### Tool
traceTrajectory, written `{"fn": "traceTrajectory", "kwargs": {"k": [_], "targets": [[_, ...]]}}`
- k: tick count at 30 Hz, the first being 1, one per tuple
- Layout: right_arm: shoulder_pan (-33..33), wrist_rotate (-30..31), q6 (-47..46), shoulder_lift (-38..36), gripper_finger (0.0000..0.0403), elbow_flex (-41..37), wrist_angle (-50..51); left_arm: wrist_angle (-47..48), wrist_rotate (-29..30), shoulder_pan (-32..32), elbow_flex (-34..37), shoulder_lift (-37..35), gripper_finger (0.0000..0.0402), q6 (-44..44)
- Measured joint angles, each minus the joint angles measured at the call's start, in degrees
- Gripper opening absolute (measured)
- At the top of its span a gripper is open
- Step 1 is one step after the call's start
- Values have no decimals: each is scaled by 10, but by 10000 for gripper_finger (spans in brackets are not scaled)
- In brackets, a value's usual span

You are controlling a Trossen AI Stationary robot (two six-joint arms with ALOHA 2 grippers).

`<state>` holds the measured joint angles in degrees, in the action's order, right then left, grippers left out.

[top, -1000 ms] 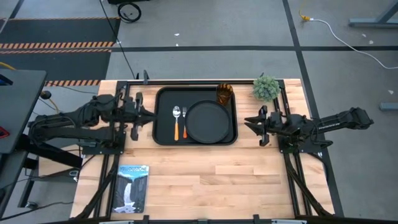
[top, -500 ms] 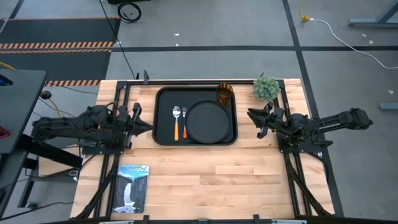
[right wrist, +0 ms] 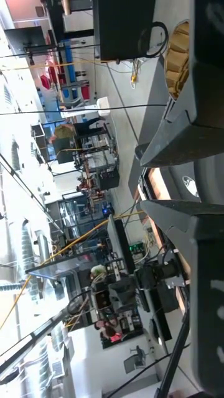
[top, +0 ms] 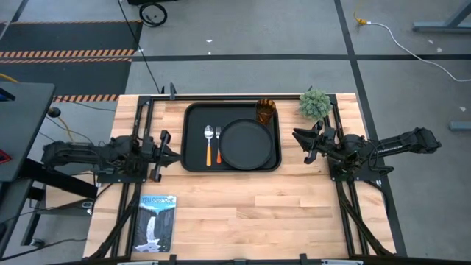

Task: Pick and place plate/cup/fork/spoon on tray
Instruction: Return to Home Position

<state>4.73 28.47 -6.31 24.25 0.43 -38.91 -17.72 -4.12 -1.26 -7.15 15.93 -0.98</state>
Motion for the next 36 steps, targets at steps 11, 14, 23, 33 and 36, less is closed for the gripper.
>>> {"fn": "traceTrajectory", "kwargs": {"k": [11,14,23,33,36], "targets": [[0,0,0,0,101,0,0,-108,-98,0,67,-22,7,-88],[0,0,0,0,101,0,0,-106,-122,0,67,-32,7,-124],[0,0,0,0,101,0,0,-89,-116,0,67,-63,16,-104],[0,0,0,0,101,0,0,-85,-116,1,67,-62,31,-116],[0,0,0,0,101,0,0,-85,-116,1,67,-62,28,-116]]}}
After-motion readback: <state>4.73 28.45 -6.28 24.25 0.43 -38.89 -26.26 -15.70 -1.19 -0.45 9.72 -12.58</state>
